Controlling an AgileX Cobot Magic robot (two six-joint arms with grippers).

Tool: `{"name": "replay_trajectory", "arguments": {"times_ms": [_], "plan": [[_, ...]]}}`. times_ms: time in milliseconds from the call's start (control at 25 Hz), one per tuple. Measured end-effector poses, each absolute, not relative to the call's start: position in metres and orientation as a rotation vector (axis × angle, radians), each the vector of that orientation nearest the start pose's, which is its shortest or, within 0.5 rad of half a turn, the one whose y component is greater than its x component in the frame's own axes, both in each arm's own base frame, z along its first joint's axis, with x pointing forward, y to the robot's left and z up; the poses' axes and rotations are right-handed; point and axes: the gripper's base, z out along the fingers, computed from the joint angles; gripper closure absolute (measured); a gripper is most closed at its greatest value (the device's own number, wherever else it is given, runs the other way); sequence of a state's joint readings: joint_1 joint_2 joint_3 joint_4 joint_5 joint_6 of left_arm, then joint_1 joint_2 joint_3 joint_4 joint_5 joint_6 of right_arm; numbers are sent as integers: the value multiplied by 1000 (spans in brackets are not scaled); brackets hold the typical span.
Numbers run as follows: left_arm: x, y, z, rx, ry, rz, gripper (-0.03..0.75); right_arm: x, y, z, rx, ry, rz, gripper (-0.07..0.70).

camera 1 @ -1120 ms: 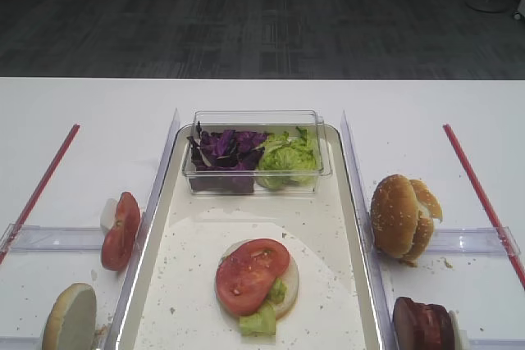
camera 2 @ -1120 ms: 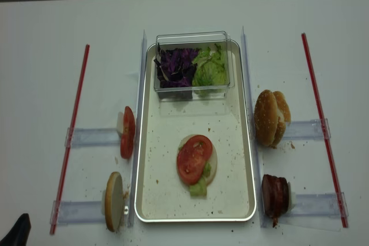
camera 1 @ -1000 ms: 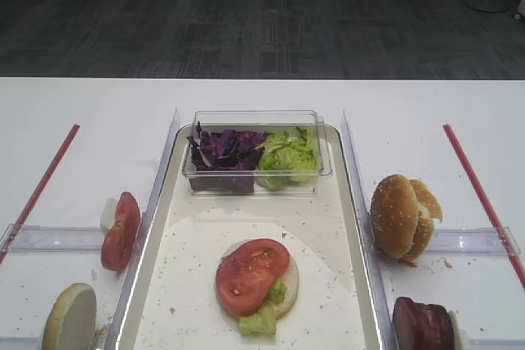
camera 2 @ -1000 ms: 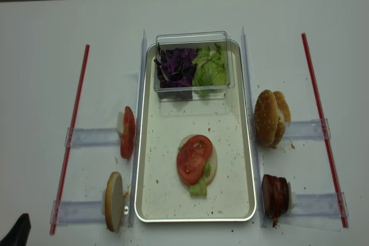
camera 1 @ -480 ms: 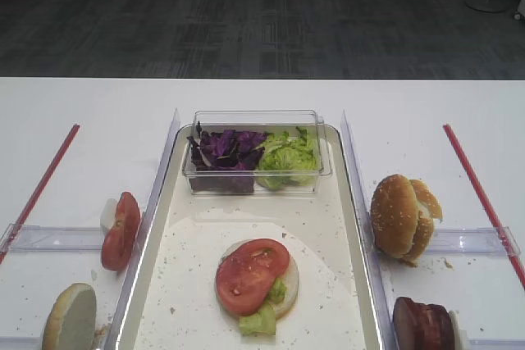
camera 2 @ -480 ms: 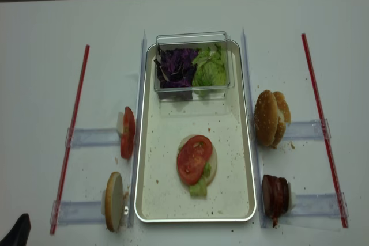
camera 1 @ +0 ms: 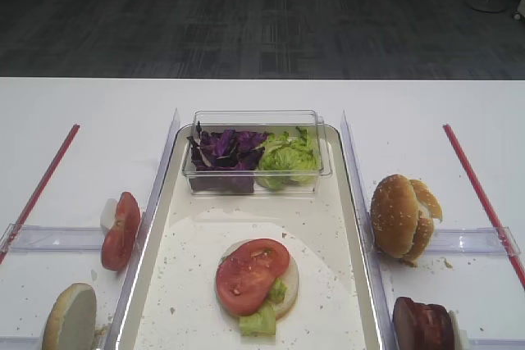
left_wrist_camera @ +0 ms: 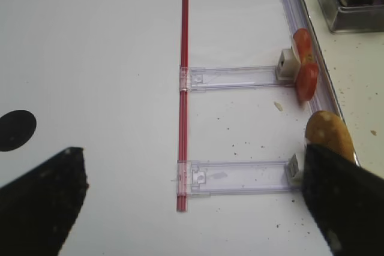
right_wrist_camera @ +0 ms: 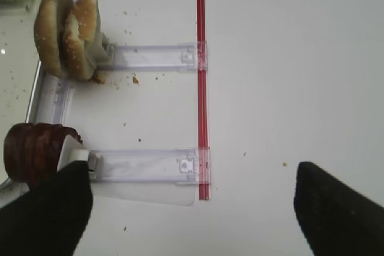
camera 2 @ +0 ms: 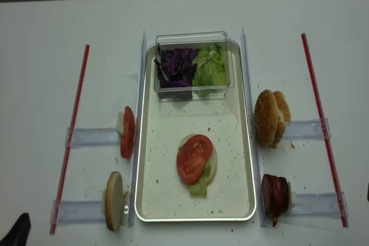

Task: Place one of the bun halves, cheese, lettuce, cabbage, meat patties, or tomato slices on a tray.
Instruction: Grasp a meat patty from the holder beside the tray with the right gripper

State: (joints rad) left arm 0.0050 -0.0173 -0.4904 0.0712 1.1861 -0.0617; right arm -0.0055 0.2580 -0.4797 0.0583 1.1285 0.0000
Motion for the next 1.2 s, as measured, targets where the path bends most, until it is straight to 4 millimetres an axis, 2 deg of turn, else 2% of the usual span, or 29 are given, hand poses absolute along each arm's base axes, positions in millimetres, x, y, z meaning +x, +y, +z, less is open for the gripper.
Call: {"name": "replay_trajectory", "arguments": {"times_ms": [360, 600, 960, 1200], "plan": [[-12, 6, 265, -81, 2159, 54, 44, 75, 5, 246, 27, 2719, 82, -60], [-12, 6, 265, -81, 2159, 54, 44, 96, 5, 231, 37, 2880, 84, -41], [-12, 6, 265, -81, 2159, 54, 44, 116, 5, 211, 50, 3057, 91, -36], [-12, 6, 265, -81, 2159, 54, 44, 120, 5, 211, 52, 3067, 94, -35]]}}
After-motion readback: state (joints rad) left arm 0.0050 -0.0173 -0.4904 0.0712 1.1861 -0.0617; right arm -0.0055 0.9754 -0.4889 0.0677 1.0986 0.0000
